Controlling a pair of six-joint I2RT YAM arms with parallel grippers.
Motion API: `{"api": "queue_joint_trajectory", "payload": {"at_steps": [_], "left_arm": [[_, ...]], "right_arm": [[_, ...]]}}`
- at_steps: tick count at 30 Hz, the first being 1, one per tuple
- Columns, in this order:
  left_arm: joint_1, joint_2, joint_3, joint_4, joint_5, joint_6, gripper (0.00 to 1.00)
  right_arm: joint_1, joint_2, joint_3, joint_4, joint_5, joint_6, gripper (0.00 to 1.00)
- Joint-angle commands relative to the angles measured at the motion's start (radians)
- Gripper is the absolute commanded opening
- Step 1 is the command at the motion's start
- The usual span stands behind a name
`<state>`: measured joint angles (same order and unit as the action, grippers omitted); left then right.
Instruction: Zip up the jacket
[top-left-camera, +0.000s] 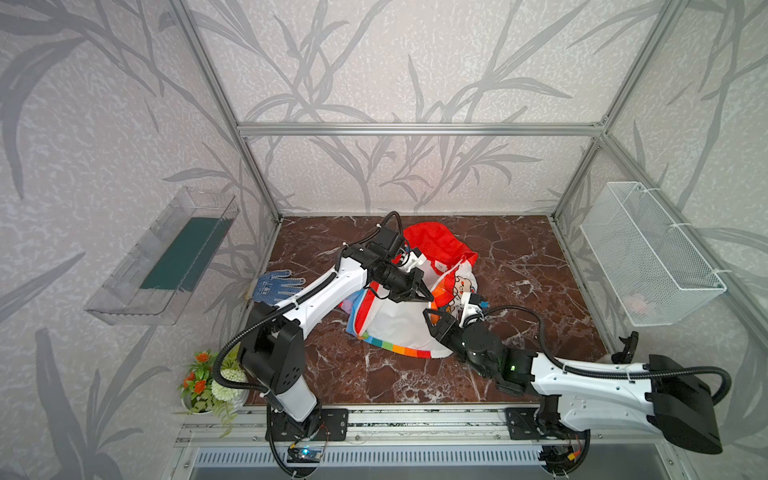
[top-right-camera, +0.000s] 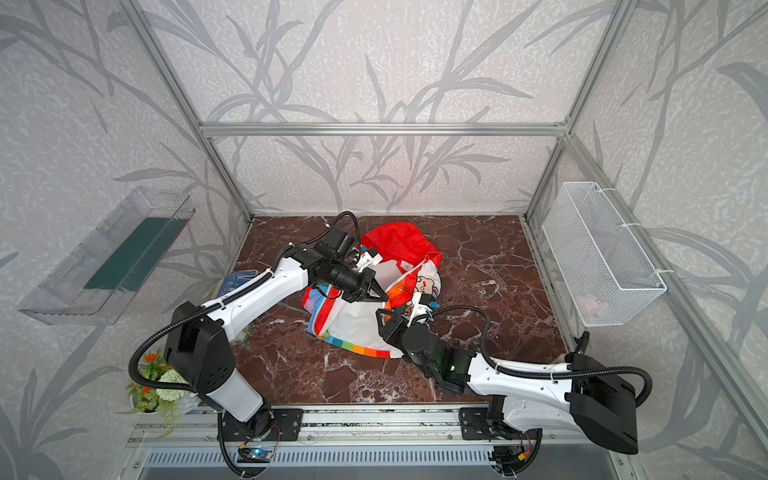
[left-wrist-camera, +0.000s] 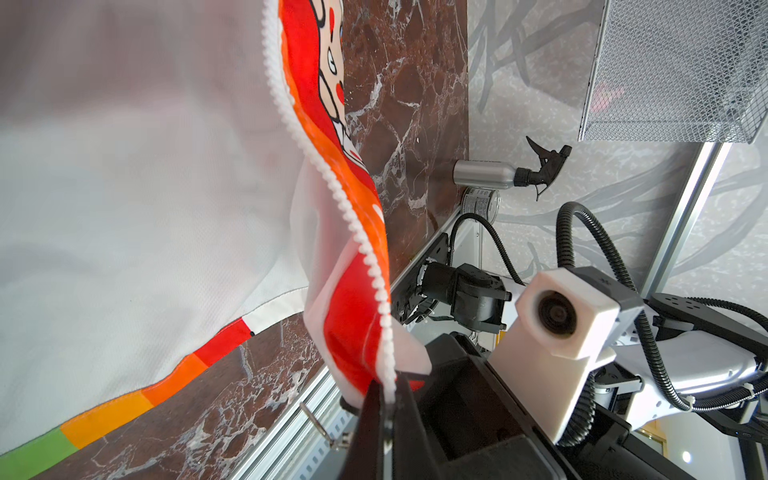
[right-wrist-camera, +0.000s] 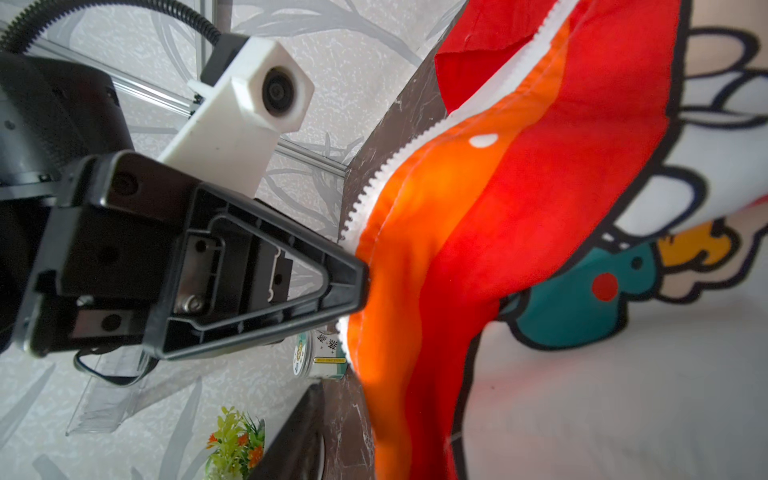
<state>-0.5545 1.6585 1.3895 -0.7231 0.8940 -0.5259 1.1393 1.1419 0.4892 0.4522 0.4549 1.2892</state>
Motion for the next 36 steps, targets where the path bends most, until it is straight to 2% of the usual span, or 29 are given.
{"api": "queue_joint_trajectory", "payload": {"at_steps": [1, 8, 19, 25, 30, 34, 35, 36], "left_arm": [[0.007, -0.008, -0.008, -0.019, 0.002, 0.007, 0.00], [0.013, -0.003, -0.011, -0.022, 0.000, 0.009, 0.00], [0.028, 0.006, -0.025, -0.032, -0.014, 0.025, 0.00], [0.031, 0.015, -0.030, -0.031, -0.017, 0.029, 0.00], [0.030, 0.018, -0.024, -0.028, -0.024, 0.028, 0.00], [0.031, 0.009, -0.015, -0.031, -0.025, 0.037, 0.00], [0.031, 0.005, -0.012, -0.032, -0.031, 0.039, 0.01], [0.033, 0.001, -0.009, -0.032, -0.036, 0.038, 0.09]], "right_arm": [[-0.010, 0.004, 0.008, 0.017, -0.008, -0.006, 0.35], [-0.019, 0.027, 0.007, 0.036, -0.033, 0.005, 0.23], [-0.022, 0.001, -0.012, 0.026, -0.024, 0.015, 0.30], [-0.021, -0.018, -0.025, 0.012, -0.020, 0.023, 0.28], [-0.020, -0.030, -0.031, -0.007, -0.019, 0.033, 0.21], [-0.027, -0.009, -0.035, 0.018, -0.025, 0.038, 0.11], [-0.032, -0.002, -0.035, 0.028, -0.034, 0.039, 0.08], [-0.036, 0.005, -0.037, 0.041, -0.042, 0.037, 0.05]]}}
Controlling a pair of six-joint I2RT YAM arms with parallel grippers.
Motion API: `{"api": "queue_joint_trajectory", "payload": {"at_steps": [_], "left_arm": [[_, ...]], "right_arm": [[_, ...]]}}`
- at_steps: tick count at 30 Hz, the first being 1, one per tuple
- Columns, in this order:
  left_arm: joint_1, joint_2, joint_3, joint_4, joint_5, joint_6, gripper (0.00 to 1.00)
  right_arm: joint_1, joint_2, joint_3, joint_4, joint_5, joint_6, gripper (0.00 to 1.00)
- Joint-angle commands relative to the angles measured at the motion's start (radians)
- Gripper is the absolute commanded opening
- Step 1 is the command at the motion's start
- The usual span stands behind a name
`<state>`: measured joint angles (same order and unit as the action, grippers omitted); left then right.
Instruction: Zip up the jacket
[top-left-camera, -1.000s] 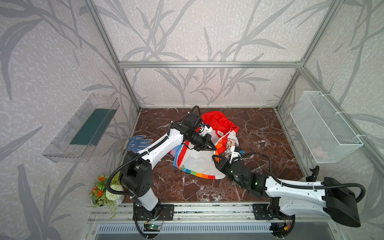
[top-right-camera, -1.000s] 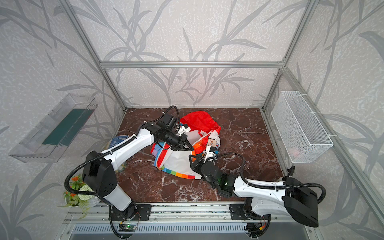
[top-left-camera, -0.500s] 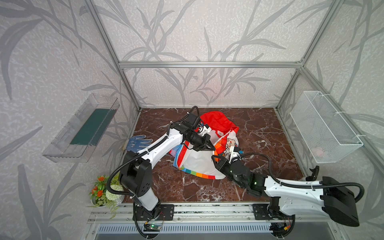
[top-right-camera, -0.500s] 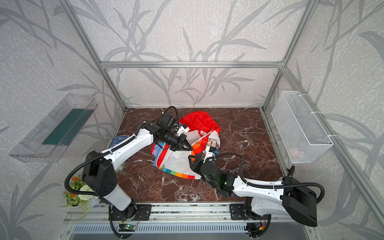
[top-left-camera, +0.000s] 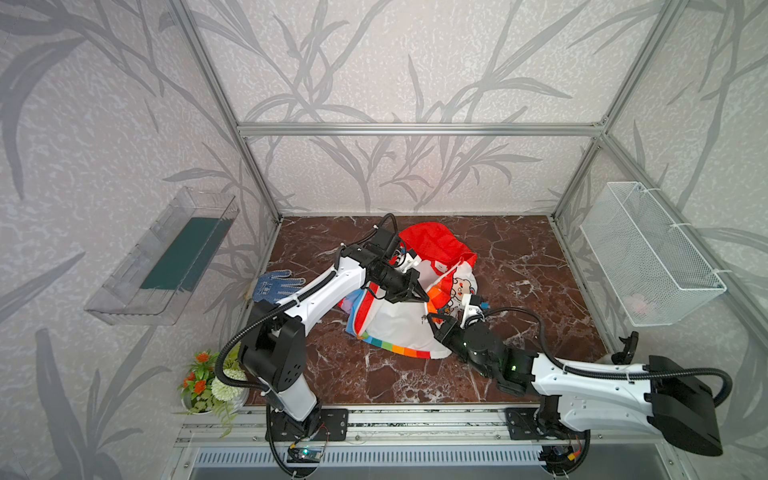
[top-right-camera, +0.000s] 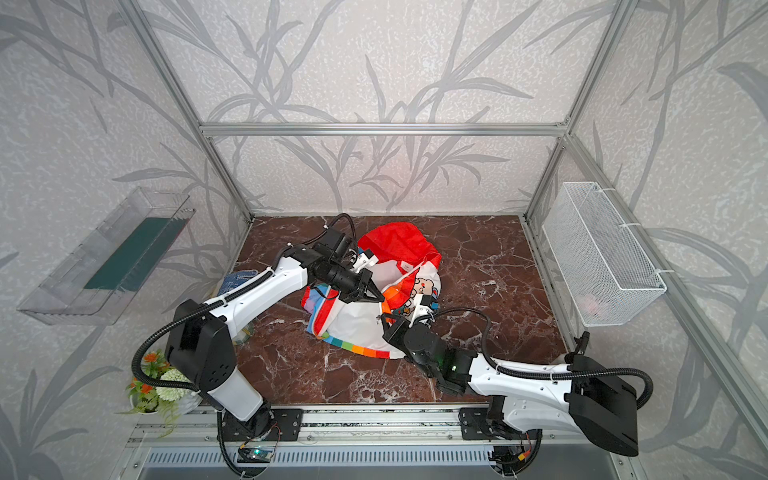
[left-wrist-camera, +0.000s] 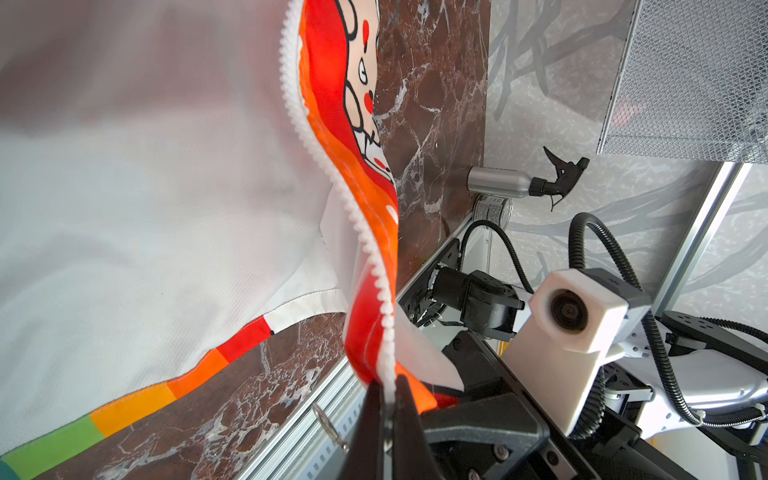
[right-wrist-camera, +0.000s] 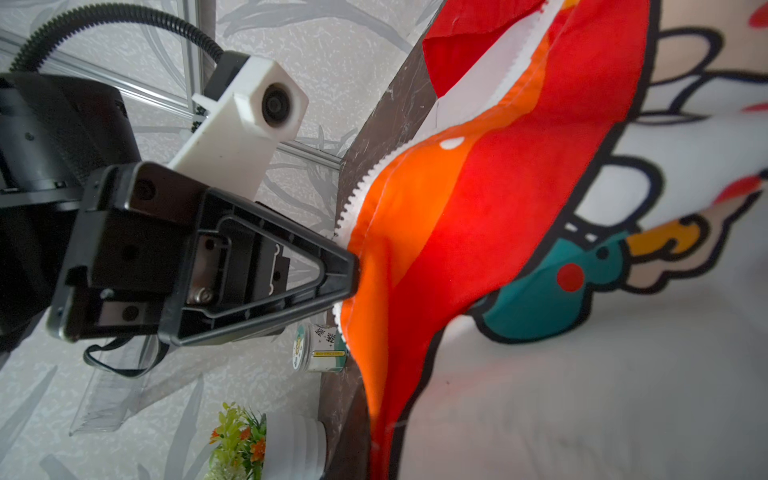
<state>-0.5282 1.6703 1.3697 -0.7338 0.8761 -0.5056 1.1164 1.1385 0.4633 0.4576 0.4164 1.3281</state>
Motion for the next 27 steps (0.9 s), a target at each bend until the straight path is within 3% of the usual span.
{"api": "queue_joint_trajectory", "payload": {"at_steps": [1, 4, 11, 14, 20, 27], "left_arm": [[0.008, -0.013, 0.013, -0.021, -0.021, 0.016, 0.15], [0.022, -0.018, 0.009, -0.014, -0.016, 0.010, 0.34], [0.190, -0.058, -0.005, -0.078, -0.039, 0.048, 0.52], [0.275, -0.095, -0.049, -0.113, -0.097, 0.068, 0.54], [0.303, -0.071, -0.148, -0.296, -0.589, 0.244, 0.52], [0.300, 0.050, -0.167, -0.284, -0.750, 0.291, 0.50]], "right_arm": [[-0.018, 0.011, -0.014, 0.047, -0.010, -0.006, 0.03], [-0.032, 0.004, -0.018, 0.056, -0.019, -0.023, 0.00], [-0.117, -0.039, -0.002, -0.007, -0.096, -0.056, 0.00], [-0.184, -0.057, -0.011, -0.006, -0.171, -0.055, 0.00], [-0.337, -0.082, 0.009, -0.062, -0.373, -0.065, 0.00], [-0.447, -0.112, -0.011, -0.069, -0.511, -0.066, 0.00]]}}
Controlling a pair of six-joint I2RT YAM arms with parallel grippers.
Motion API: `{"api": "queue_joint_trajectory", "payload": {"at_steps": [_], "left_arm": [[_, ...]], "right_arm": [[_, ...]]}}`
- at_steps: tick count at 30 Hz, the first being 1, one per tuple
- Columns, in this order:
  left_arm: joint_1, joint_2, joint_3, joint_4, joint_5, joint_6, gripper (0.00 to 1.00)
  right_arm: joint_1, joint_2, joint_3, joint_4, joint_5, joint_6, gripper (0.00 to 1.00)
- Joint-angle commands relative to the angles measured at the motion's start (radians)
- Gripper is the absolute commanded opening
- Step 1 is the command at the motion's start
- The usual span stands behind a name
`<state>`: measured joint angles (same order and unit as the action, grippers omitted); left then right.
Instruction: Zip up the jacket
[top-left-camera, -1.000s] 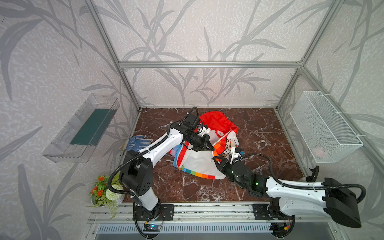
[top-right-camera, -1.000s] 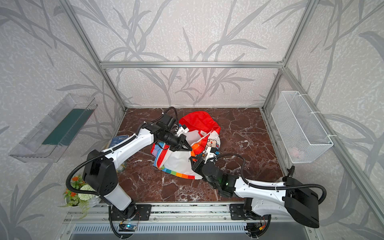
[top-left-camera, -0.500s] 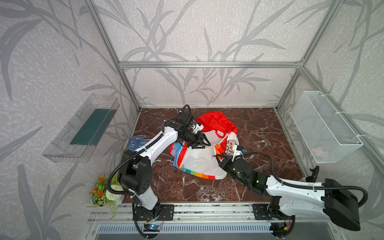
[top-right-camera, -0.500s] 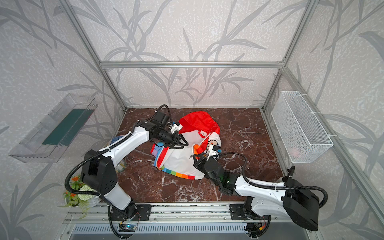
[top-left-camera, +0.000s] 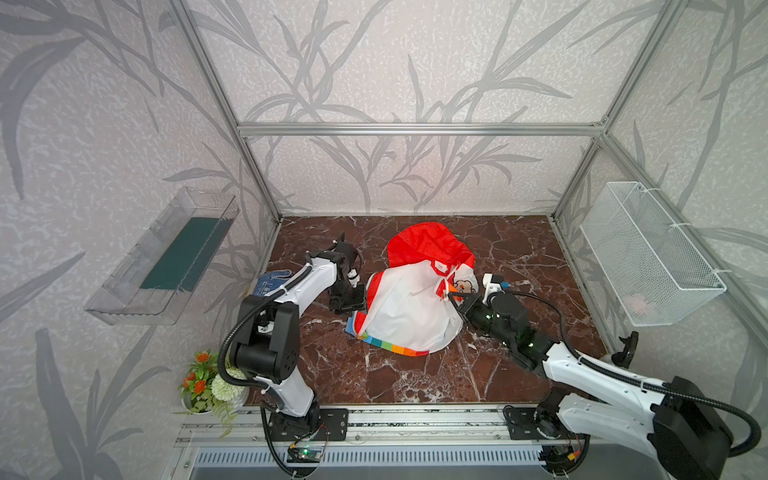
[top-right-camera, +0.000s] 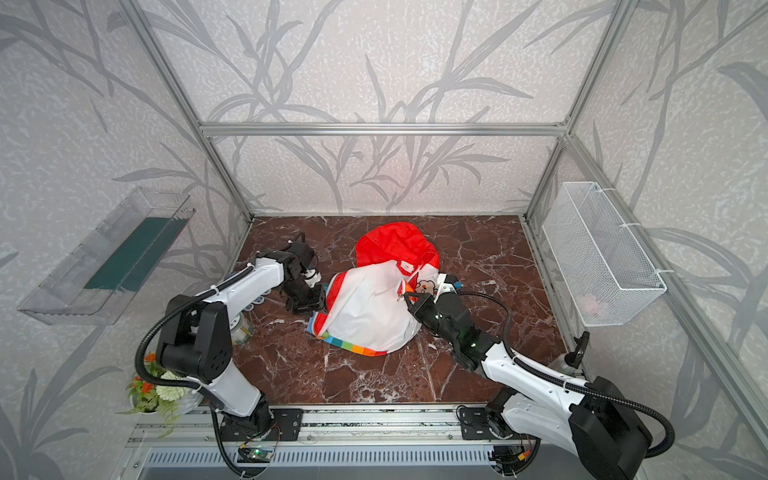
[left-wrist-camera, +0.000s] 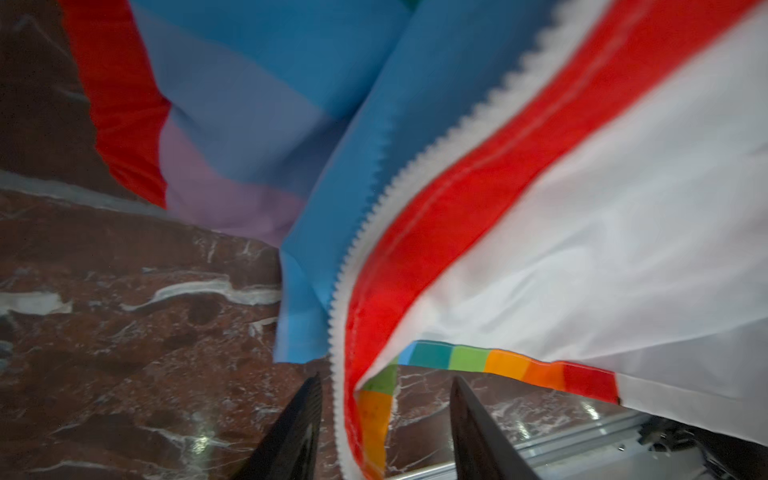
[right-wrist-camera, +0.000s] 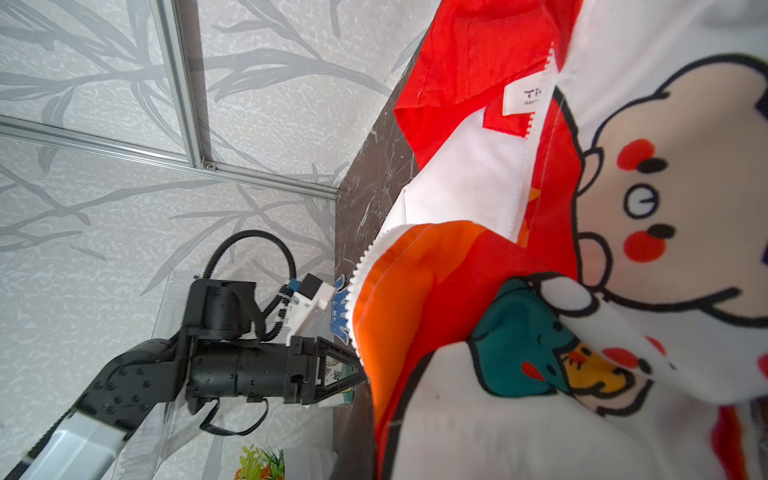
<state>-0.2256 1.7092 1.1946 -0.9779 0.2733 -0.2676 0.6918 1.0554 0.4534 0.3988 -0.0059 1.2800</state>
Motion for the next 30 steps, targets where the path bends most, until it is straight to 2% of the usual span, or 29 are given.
{"api": "queue_joint_trajectory", "payload": {"at_steps": [1, 3, 5, 9, 10, 14, 16, 19, 21, 23, 27, 30], "left_arm": [[-0.002, 0.019, 0.011, -0.037, -0.167, 0.059, 0.50], [-0.003, 0.031, 0.010, -0.024, -0.194, 0.072, 0.50], [-0.003, 0.051, 0.001, 0.004, -0.173, 0.084, 0.49], [-0.006, 0.088, -0.003, 0.060, -0.028, 0.063, 0.37], [-0.011, 0.082, -0.006, 0.085, -0.017, 0.045, 0.31], [-0.032, 0.037, -0.008, 0.145, -0.060, 0.016, 0.10], [-0.033, 0.029, 0.022, 0.126, -0.078, 0.026, 0.03], [-0.032, 0.010, 0.103, 0.075, -0.159, 0.049, 0.00], [-0.026, 0.006, 0.190, 0.050, -0.228, 0.076, 0.00], [-0.022, 0.031, 0.325, -0.009, -0.350, 0.108, 0.00], [-0.009, 0.157, 0.718, -0.165, -0.529, 0.218, 0.00], [-0.010, 0.227, 0.986, -0.242, -0.608, 0.251, 0.00]], "right_arm": [[-0.030, -0.036, -0.007, -0.012, -0.096, -0.016, 0.00], [-0.040, -0.044, -0.013, -0.015, -0.109, -0.012, 0.00], [-0.050, -0.047, -0.019, -0.014, -0.124, -0.009, 0.00], [-0.061, -0.062, -0.025, -0.009, -0.132, -0.004, 0.00], [-0.068, -0.066, -0.025, -0.012, -0.135, -0.008, 0.00], [-0.127, -0.045, -0.006, -0.009, -0.192, -0.046, 0.00], [-0.161, -0.026, 0.007, 0.011, -0.227, -0.052, 0.00], [-0.195, 0.012, 0.043, 0.024, -0.250, -0.067, 0.00], [-0.217, 0.058, 0.085, 0.041, -0.278, -0.074, 0.00], [-0.245, 0.122, 0.145, 0.070, -0.309, -0.079, 0.00], [-0.304, 0.249, 0.316, 0.121, -0.399, -0.084, 0.00], [-0.328, 0.309, 0.449, 0.106, -0.465, -0.101, 0.00]]}}
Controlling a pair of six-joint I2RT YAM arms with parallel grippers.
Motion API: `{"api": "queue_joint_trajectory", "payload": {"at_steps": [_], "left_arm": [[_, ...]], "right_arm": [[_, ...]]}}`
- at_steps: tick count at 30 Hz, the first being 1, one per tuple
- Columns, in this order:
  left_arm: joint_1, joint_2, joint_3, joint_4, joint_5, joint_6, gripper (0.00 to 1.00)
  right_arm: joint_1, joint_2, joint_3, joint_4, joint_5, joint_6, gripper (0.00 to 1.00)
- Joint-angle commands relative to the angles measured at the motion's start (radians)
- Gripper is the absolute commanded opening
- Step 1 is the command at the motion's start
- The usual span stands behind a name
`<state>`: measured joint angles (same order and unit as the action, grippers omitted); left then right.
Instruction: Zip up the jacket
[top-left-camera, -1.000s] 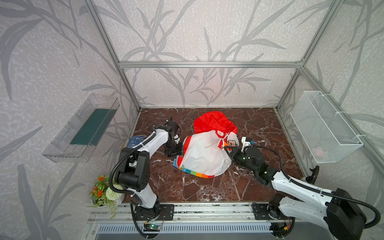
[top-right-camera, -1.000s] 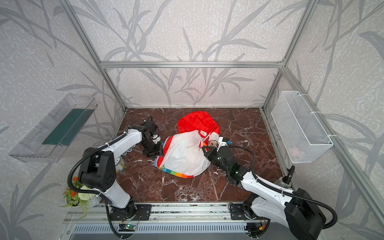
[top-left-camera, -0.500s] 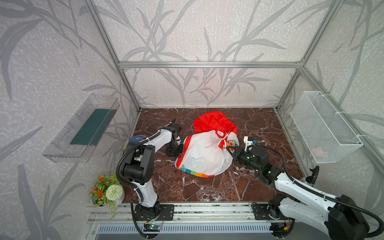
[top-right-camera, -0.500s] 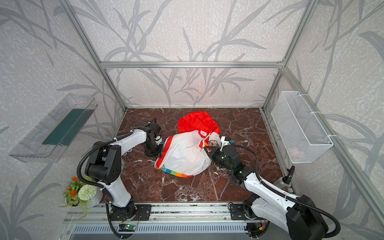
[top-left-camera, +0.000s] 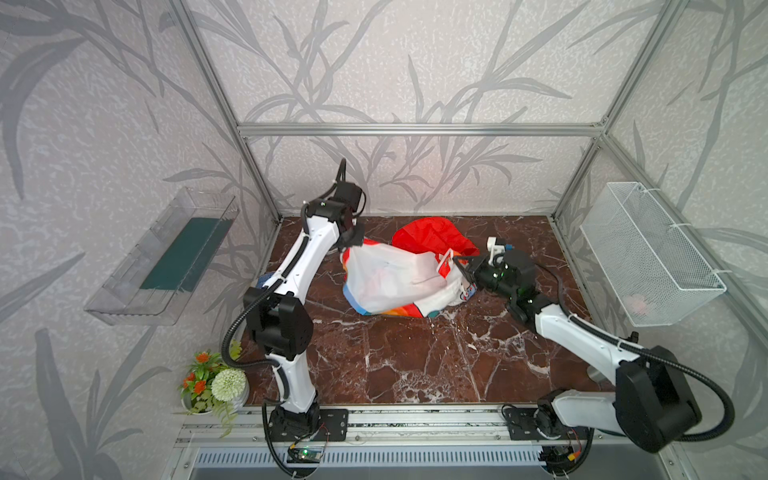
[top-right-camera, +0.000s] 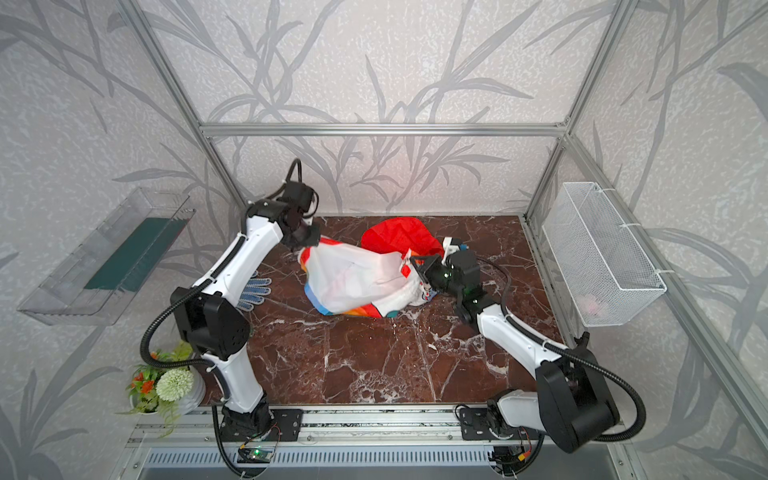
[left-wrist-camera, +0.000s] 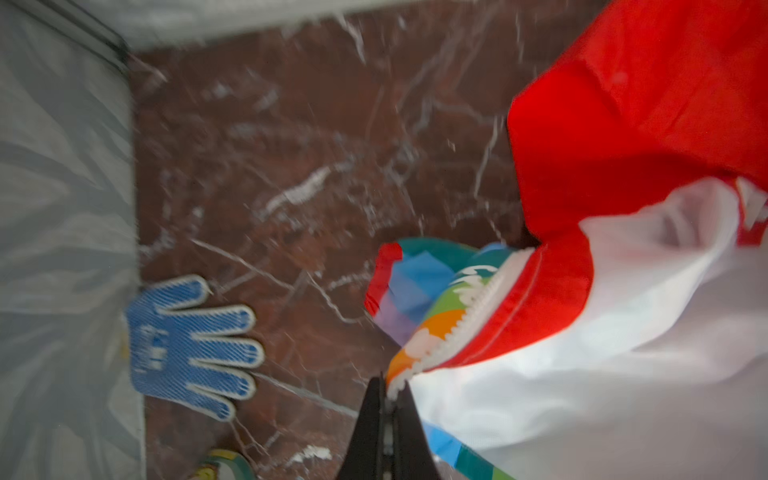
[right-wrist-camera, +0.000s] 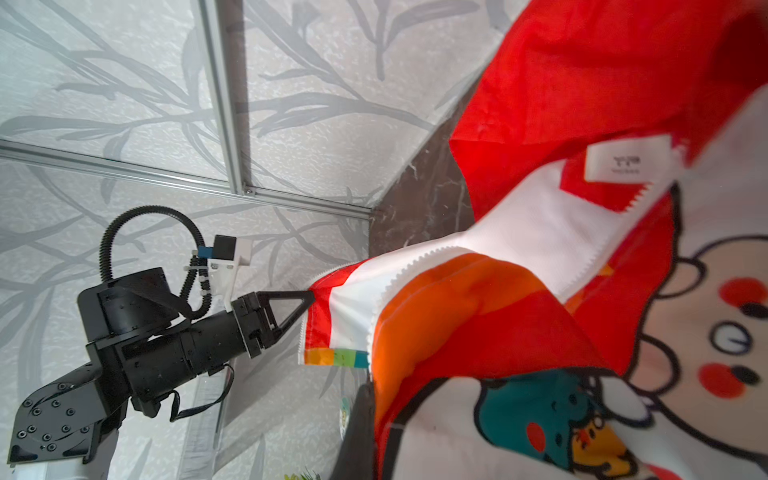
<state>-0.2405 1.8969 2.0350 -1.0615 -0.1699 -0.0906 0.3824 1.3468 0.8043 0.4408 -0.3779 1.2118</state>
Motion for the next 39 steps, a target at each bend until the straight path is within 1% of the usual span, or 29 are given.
{"api": "queue_joint_trajectory", "payload": {"at_steps": [1, 3, 4, 6, 8, 11, 12, 13, 14, 16, 18, 21, 23, 24, 25, 28, 31, 32, 34, 37, 39], "left_arm": [[0.000, 0.043, 0.191, -0.166, -0.168, 0.080, 0.00], [-0.022, 0.025, 0.204, -0.167, -0.145, 0.086, 0.00], [-0.048, 0.003, 0.169, -0.162, -0.125, 0.078, 0.00], [-0.116, -0.056, 0.030, -0.110, -0.093, 0.086, 0.00], [-0.210, -0.115, -0.173, -0.024, -0.026, 0.082, 0.00], [-0.317, -0.145, -0.391, 0.068, 0.091, -0.022, 0.00], [-0.343, -0.141, -0.435, 0.077, 0.107, -0.055, 0.06], [-0.365, -0.127, -0.462, 0.065, 0.116, -0.086, 0.31], [-0.381, -0.119, -0.490, 0.052, 0.130, -0.101, 0.45], [-0.403, -0.139, -0.543, 0.054, 0.127, -0.115, 0.55], [-0.404, -0.199, -0.593, 0.078, 0.161, -0.143, 0.59], [-0.399, -0.303, -0.637, 0.148, 0.267, -0.282, 0.65], [-0.398, -0.365, -0.713, 0.230, 0.336, -0.414, 0.65], [-0.398, -0.393, -0.764, 0.269, 0.351, -0.473, 0.65], [-0.392, -0.423, -0.832, 0.314, 0.349, -0.561, 0.65], [-0.347, -0.501, -1.044, 0.515, 0.412, -0.736, 0.64], [-0.263, -0.562, -1.245, 0.787, 0.538, -0.913, 0.62], [-0.239, -0.577, -1.297, 0.870, 0.562, -0.974, 0.62], [-0.222, -0.601, -1.341, 0.915, 0.553, -1.028, 0.61], [-0.218, -0.619, -1.358, 0.871, 0.523, -1.038, 0.62], [-0.211, -0.616, -1.400, 0.919, 0.531, -1.083, 0.62]], "right_arm": [[-0.024, 0.028, 0.130, 0.057, -0.115, -0.042, 0.00], [-0.025, 0.029, 0.150, 0.030, -0.133, -0.053, 0.00], [-0.025, 0.018, 0.135, 0.007, -0.125, -0.055, 0.00], [-0.025, -0.016, 0.059, -0.006, -0.101, -0.047, 0.00], [-0.025, -0.056, -0.058, 0.019, -0.073, -0.022, 0.00], [-0.025, -0.098, -0.210, 0.071, -0.067, 0.024, 0.00], [-0.025, -0.111, -0.244, 0.077, -0.071, 0.030, 0.00], [-0.025, -0.128, -0.275, 0.074, -0.077, 0.032, 0.00], [-0.025, -0.149, -0.297, 0.062, -0.079, 0.030, 0.00], [-0.025, -0.199, -0.322, 0.007, -0.075, 0.014, 0.00], [-0.025, -0.247, -0.322, -0.069, -0.064, -0.017, 0.00], [-0.025, -0.294, -0.322, -0.148, -0.039, -0.061, 0.00], [-0.025, -0.309, -0.336, -0.156, -0.030, -0.061, 0.00], [-0.025, -0.311, -0.342, -0.152, -0.031, -0.057, 0.00], [-0.025, -0.309, -0.348, -0.144, -0.036, -0.053, 0.00], [-0.025, -0.295, -0.356, -0.118, -0.060, -0.038, 0.00], [-0.025, -0.291, -0.355, -0.119, -0.087, -0.038, 0.00], [-0.025, -0.296, -0.356, -0.123, -0.095, -0.037, 0.00], [-0.026, -0.309, -0.359, -0.141, -0.101, -0.041, 0.00], [-0.025, -0.334, -0.382, -0.149, -0.082, -0.039, 0.00], [-0.025, -0.351, -0.399, -0.148, -0.055, -0.037, 0.00]]}}
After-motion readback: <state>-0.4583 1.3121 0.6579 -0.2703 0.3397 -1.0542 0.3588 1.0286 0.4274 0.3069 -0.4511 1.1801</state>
